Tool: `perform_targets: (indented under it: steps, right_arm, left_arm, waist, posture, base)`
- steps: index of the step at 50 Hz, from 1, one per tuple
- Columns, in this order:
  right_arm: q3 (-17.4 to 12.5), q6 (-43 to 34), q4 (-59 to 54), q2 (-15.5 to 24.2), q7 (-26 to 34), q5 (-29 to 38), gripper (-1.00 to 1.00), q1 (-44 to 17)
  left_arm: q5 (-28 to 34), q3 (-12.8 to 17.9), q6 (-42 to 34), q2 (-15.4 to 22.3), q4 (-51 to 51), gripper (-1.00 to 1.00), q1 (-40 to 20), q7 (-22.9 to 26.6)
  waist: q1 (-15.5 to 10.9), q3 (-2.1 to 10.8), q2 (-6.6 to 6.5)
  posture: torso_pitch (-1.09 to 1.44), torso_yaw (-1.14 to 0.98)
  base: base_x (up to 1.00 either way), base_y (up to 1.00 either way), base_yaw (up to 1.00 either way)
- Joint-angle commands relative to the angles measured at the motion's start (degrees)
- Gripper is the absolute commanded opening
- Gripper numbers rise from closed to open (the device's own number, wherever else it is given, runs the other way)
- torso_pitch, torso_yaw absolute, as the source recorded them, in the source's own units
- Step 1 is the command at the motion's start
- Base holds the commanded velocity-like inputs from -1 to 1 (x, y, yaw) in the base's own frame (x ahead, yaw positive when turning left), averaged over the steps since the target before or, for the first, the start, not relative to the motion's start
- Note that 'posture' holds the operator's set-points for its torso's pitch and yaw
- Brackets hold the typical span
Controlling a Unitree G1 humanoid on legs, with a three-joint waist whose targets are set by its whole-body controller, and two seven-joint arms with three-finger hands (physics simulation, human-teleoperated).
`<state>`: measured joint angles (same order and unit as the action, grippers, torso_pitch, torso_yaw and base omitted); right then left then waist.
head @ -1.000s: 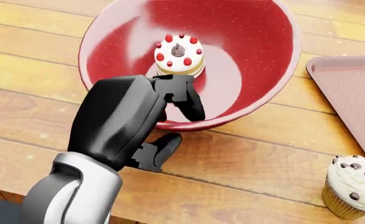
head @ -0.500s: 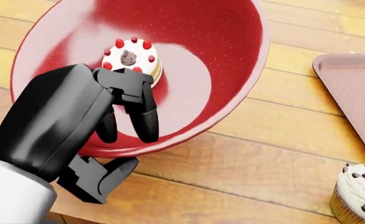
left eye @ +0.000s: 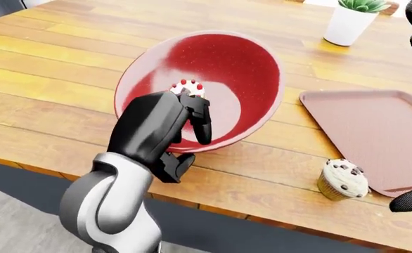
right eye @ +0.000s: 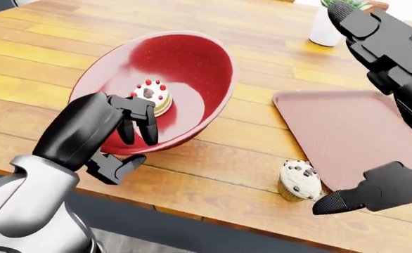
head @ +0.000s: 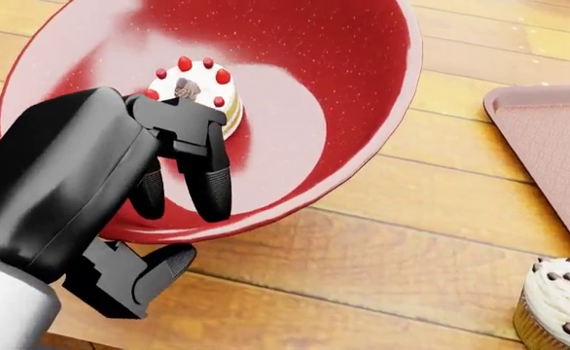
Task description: Pick up the bowl with cake and place it on the tray. Pick up the cupcake and place it on the tray.
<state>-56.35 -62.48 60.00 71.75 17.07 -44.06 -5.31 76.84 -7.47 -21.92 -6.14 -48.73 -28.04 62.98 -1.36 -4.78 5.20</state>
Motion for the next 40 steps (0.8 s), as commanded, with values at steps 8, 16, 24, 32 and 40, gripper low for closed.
perform_targets:
  steps: [8, 16, 24, 32, 40]
  right_arm:
    - [10.3, 5.99, 0.0, 0.75, 1.99, 15.5, 1.0, -1.18]
    - [16.74, 7.48, 0.0, 3.76, 3.6, 20.19, 1.0, -2.67]
    - [15.87, 11.73, 0.0, 8.69, 6.62, 21.19, 1.0, 0.99]
    - [25.11, 13.24, 0.0, 11.01, 1.0, 22.69, 1.0, 0.62]
    - [35.69, 13.79, 0.0, 0.86, 11.6, 43.21, 1.0, -0.24]
  left_arm:
    - [-1.11, -0.11, 0.77, 0.01, -1.89, -1.0, -1.84, -1.54]
    - [-0.82, -0.45, 0.64, 0.01, -2.26, -1.0, -1.45, -1.14]
    - [2.46, -1.22, 0.32, -1.48, -3.76, -1.0, -3.53, 2.62]
    - [2.1, -1.14, 1.17, -1.73, -3.66, -1.0, -2.64, 2.16]
    - [0.74, 0.57, 0.62, -0.21, -3.72, -1.0, -2.94, 2.07]
  waist:
    - [0.2, 1.45, -0.18]
    - [0.3, 1.77, -0.31]
    - [0.34, 1.6, -0.15]
    - [0.54, 1.9, 0.06]
    - [0.62, 2.08, 0.1]
  posture:
    - [0.0, 0.0]
    - [0.0, 0.0]
    - [0.0, 0.0]
    - [0.0, 0.0]
    - [0.0, 0.0]
  base:
    - [0.0, 0.0, 0.0]
    - [0.0, 0.0, 0.0]
    - [0.0, 0.0, 0.0]
    - [0.0, 0.0, 0.0]
    - [0.0, 0.0, 0.0]
